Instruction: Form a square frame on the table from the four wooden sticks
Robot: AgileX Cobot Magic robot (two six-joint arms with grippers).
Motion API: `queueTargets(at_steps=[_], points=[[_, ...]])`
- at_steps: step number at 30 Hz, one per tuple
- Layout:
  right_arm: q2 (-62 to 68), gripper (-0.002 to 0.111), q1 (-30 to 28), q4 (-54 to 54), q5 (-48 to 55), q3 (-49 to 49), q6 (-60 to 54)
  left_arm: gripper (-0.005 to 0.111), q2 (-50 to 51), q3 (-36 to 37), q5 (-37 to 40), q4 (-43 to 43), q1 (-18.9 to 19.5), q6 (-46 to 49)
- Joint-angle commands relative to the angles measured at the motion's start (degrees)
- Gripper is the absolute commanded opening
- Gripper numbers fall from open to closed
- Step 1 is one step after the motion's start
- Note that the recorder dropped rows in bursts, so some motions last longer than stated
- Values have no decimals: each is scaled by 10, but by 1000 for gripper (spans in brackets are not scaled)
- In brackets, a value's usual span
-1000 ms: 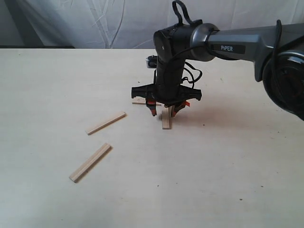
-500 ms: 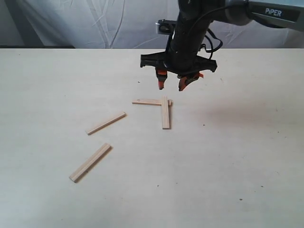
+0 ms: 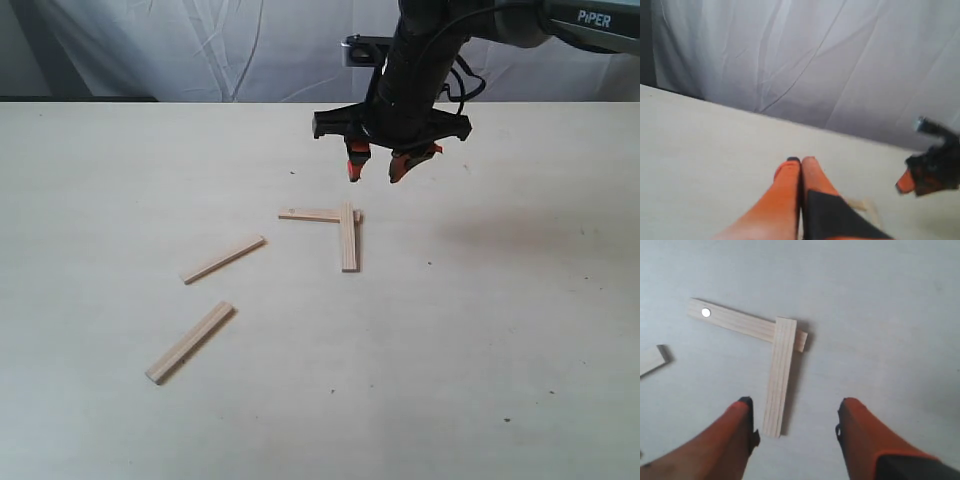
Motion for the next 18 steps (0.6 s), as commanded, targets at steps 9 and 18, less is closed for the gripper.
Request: queueTargets(at_steps=[9,18], points=[[-1,2,-66,36,54,2,-39,38,811,-405,234,-23,-114,281],[-1,37,-67,26,37,2,-72,55,891,-414,111,44,-153,285]])
